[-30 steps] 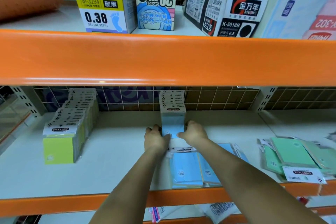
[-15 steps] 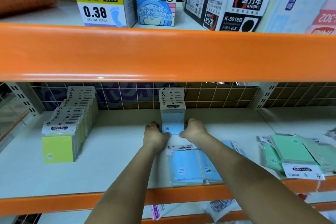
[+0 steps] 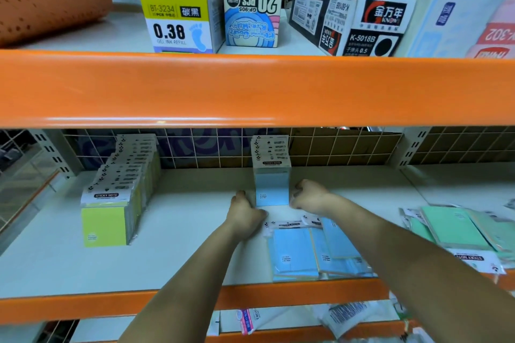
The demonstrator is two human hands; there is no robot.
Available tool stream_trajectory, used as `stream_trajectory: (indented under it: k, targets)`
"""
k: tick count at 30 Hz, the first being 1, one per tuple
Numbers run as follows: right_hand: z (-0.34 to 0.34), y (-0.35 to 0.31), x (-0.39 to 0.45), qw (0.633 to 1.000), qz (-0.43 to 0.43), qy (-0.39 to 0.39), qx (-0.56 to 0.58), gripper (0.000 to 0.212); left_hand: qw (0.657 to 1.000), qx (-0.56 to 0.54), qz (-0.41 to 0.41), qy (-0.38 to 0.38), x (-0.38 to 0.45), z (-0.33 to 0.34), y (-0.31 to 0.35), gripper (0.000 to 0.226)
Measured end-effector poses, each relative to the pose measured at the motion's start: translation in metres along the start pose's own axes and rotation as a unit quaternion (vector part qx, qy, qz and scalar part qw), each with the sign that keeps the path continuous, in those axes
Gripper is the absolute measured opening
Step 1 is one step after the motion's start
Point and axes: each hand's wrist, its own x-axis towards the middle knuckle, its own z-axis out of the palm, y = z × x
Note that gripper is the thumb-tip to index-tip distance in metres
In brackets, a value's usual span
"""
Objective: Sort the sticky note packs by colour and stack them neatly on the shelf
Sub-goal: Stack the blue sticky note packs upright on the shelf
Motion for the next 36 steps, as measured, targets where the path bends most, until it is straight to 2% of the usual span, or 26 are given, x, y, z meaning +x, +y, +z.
stream_trajectory:
  k: [3, 6, 10, 14, 17, 19, 22, 24, 29, 32, 36]
  targets:
    - [-0.021, 0.011, -0.014, 0.999, -0.013, -0.015, 0.042, 0.064, 0.999, -0.023, -0.015, -0.044, -0.013, 0.002, 0.002, 0.051]
    - [-0.043, 0.025, -0.030, 0.998, -0.010, -0.008, 0.063, 0.057, 0.999, 0.040, -0.001, -0.015, -0.026, 0.009, 0.009, 0.050]
    - [-0.062, 0.034, -0.056, 1.000, -0.017, 0.007, 0.023, 0.036, 0.984, 0.162, 0.063, 0.035, -0.051, 0.016, 0.026, 0.036]
    - [-0.073, 0.046, -0.074, 0.995, 0.011, 0.032, -0.091, 0.028, 0.976, 0.190, 0.105, 0.020, -0.075, 0.029, 0.050, 0.015]
    - [-0.077, 0.060, -0.084, 0.991, 0.048, 0.050, -0.113, 0.026, 0.962, 0.235, 0.137, -0.001, -0.089, 0.049, 0.063, 0.026]
    - [-0.078, 0.067, -0.092, 0.987, 0.080, 0.049, -0.134, 0.030, 0.940, 0.290, 0.180, -0.018, -0.094, 0.062, 0.070, 0.044]
    - [-0.077, 0.077, -0.100, 0.985, 0.112, 0.014, -0.129, 0.032, 0.909, 0.337, 0.218, -0.115, -0.098, 0.077, 0.080, 0.083]
    - [-0.076, 0.084, -0.103, 0.985, 0.119, -0.018, -0.122, 0.030, 0.889, 0.366, 0.226, -0.157, -0.097, 0.085, 0.084, 0.097]
    - [-0.072, 0.087, -0.102, 0.987, 0.105, -0.050, -0.114, 0.027, 0.870, 0.407, 0.213, -0.179, -0.085, 0.091, 0.084, 0.095]
    - [-0.071, 0.085, -0.100, 0.987, 0.098, -0.048, -0.120, 0.029, 0.868, 0.414, 0.216, -0.168, -0.079, 0.091, 0.085, 0.091]
    - [-0.072, 0.077, -0.098, 0.989, 0.085, 0.013, -0.120, 0.029, 0.879, 0.406, 0.225, -0.110, -0.078, 0.089, 0.086, 0.083]
